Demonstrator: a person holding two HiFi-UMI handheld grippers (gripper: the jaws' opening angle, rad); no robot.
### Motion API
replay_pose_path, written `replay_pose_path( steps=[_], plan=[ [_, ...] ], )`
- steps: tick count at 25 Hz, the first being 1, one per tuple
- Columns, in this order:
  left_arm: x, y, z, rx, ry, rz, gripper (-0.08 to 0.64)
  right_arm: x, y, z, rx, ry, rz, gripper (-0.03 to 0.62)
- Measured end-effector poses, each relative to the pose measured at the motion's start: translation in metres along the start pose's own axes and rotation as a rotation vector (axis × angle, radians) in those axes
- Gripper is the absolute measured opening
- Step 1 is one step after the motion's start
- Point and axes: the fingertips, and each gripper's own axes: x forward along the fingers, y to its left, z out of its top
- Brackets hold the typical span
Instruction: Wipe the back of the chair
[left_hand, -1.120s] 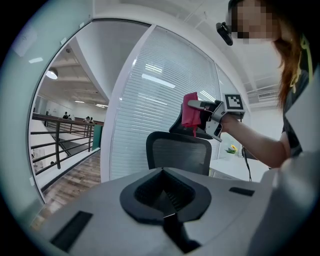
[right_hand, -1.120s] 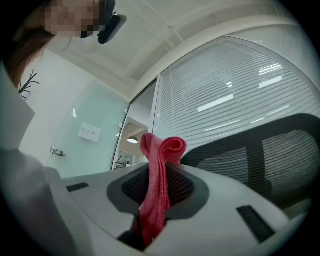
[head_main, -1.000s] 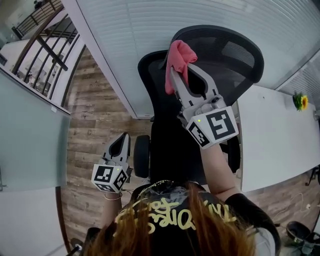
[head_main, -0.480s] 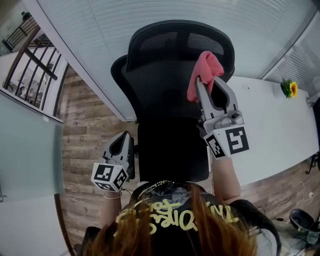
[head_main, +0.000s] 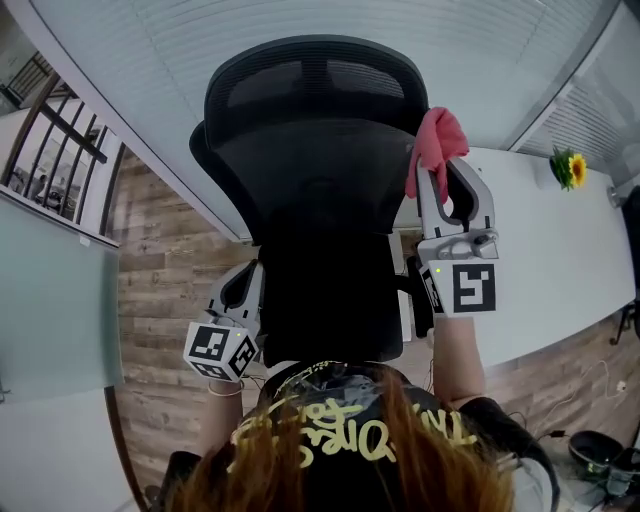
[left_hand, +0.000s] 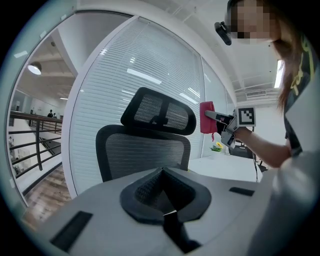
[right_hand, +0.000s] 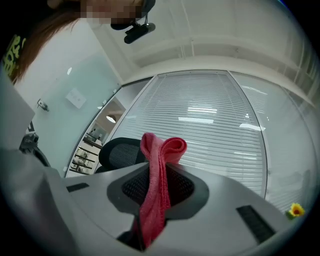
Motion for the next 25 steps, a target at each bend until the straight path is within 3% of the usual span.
replay_pose_path(
  steps=[10, 15, 25],
  plan=[
    [-0.006, -0.007, -0.002, -0.009, -0.007, 0.057, -0.008, 0.011, -0.008, -0.031, -0.128, 0.078, -0.001, 0.071],
    [-0.017, -0.001, -0.004, -0.015, -0.004, 0.088, -0.008, 0.023, -0.002, -0.046, -0.114, 0.118, 0.013, 0.071],
    [-0.03, 0.015, -0.01, -0.031, 0.0, 0.123, -0.008, 0.047, 0.011, -0.051, -0.098, 0.106, 0.033, 0.071]
  ],
)
